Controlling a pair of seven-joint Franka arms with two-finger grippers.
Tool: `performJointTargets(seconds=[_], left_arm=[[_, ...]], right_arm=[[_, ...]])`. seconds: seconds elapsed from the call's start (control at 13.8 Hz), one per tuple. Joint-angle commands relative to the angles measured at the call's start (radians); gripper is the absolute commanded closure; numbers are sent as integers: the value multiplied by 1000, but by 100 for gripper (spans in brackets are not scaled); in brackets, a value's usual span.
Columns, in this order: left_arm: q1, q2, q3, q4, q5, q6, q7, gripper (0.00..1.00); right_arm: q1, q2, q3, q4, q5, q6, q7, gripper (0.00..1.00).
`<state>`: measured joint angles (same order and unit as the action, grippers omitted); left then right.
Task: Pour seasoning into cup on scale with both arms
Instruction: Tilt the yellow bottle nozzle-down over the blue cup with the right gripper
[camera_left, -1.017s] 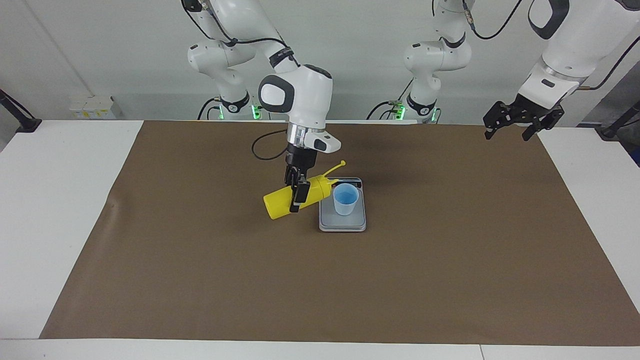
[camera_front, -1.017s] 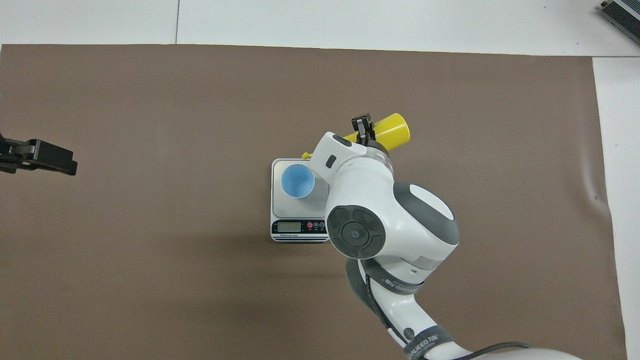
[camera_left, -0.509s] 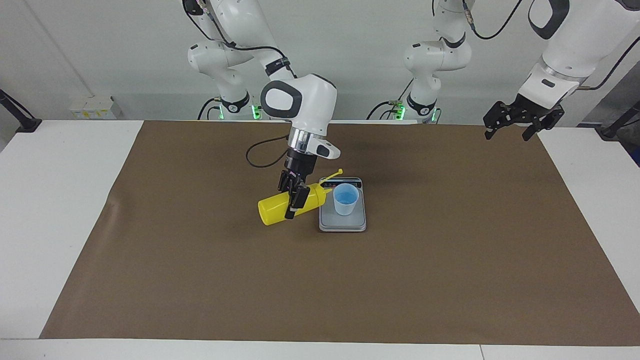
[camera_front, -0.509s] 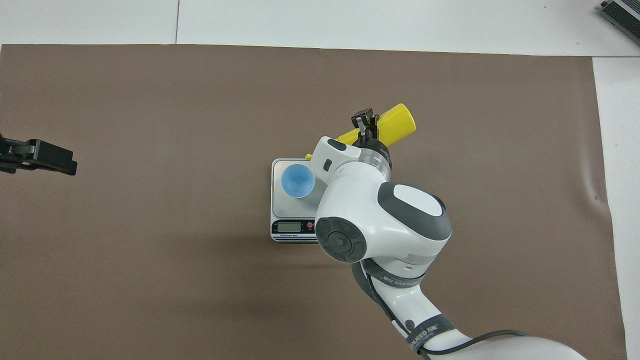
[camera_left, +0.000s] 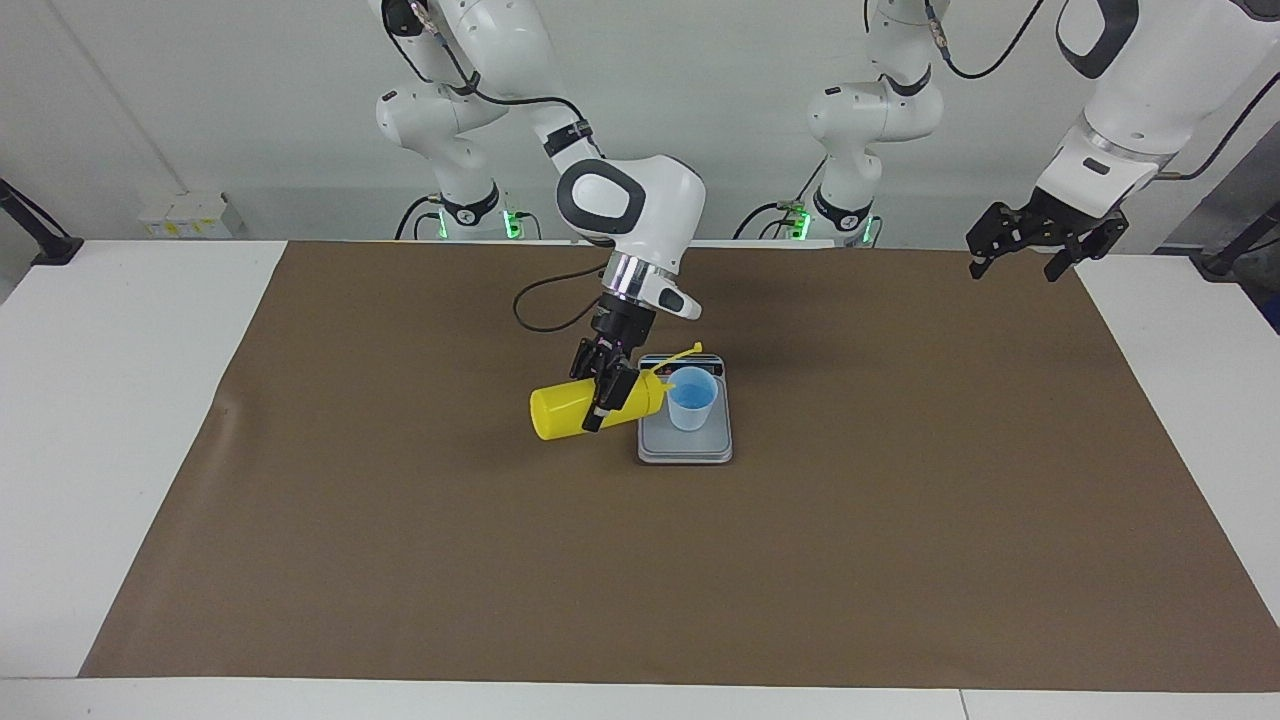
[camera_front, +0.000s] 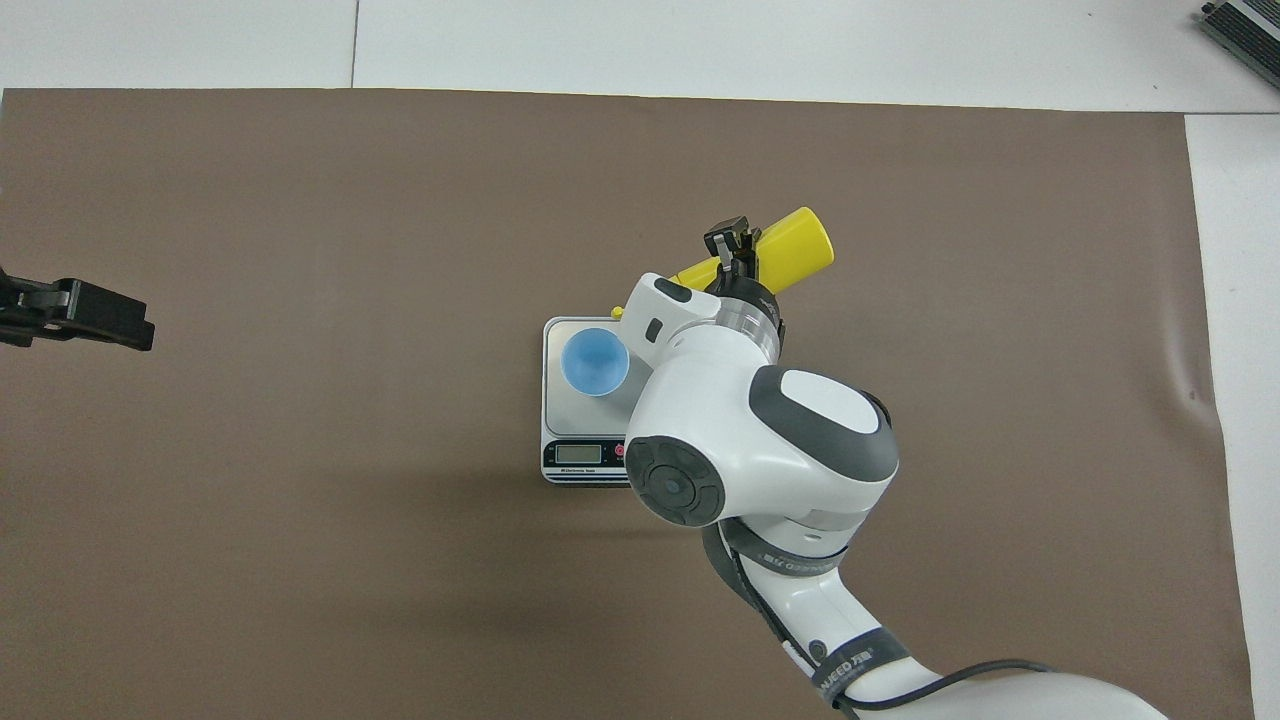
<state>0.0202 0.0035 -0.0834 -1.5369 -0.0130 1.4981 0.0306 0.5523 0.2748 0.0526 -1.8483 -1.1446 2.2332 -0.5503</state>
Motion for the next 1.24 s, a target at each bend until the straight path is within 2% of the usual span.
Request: performJointTargets(seconds=[0.0, 0.15, 0.36, 1.16], left_arm=[[10, -27, -6, -29, 14, -4, 14, 0], [10, -28, -4, -29, 14, -4, 14, 0], [10, -28, -6, -29, 14, -4, 14, 0], [10, -28, -4, -29, 14, -4, 14, 0]], right_arm=[[29, 23, 0, 27, -67, -49, 62, 100], [63, 40, 0, 27, -115, -111, 168, 100], [64, 41, 3, 24, -119, -115, 184, 100], [51, 54, 3, 6, -168, -49, 210, 100]])
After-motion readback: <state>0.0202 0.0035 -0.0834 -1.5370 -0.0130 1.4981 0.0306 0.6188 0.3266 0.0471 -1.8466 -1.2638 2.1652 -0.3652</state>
